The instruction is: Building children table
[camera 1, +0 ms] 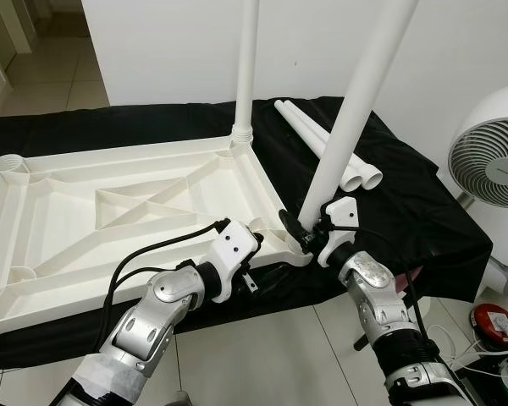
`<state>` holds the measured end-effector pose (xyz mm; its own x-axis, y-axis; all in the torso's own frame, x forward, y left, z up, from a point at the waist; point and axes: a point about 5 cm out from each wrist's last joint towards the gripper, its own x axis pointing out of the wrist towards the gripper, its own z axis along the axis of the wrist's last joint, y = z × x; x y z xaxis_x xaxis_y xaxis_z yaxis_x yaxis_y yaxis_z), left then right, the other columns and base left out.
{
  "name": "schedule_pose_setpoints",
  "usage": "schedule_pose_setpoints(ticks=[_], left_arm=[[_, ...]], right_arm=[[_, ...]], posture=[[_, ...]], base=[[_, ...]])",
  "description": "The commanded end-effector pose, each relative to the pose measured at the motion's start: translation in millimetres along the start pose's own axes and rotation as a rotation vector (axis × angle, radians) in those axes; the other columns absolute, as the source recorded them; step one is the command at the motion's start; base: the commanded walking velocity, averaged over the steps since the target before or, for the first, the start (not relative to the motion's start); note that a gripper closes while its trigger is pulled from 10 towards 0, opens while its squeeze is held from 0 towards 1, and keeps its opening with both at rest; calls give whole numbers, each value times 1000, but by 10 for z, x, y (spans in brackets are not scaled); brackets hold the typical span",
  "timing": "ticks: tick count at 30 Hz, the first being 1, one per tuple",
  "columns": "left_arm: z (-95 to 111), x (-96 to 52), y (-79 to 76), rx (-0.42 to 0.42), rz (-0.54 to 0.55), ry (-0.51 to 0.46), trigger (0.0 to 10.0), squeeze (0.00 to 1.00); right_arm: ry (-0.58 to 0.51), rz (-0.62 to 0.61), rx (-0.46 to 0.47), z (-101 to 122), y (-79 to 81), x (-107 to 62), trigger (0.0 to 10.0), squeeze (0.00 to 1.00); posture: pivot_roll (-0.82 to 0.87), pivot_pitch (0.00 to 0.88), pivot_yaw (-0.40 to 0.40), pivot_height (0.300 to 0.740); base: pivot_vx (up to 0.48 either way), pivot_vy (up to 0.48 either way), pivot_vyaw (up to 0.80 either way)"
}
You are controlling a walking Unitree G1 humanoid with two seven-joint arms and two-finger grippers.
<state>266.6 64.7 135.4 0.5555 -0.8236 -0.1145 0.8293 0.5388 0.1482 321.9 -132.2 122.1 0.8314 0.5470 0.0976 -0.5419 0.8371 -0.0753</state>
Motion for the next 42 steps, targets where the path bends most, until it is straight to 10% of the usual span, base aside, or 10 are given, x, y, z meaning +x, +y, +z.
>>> schedule_pose_setpoints(ticks=[1,35,42], left_arm=[[74,8,0,20,-32,-16,10000,0],[112,-54,10,14,-6,-20,10000,0],[113,-57,14,15,-3,-19,10000,0]], right_arm=[[100,-28,50,-190,-18,-64,10000,0],[178,-270,272,-251,-61,107,10000,0],[139,-260,161,-206,-38,100,10000,0]], posture=[[3,0,-22,740],[25,23,-33,740],[25,23,-32,740]], base=[[0,0,0],[0,0,0],[0,0,0]])
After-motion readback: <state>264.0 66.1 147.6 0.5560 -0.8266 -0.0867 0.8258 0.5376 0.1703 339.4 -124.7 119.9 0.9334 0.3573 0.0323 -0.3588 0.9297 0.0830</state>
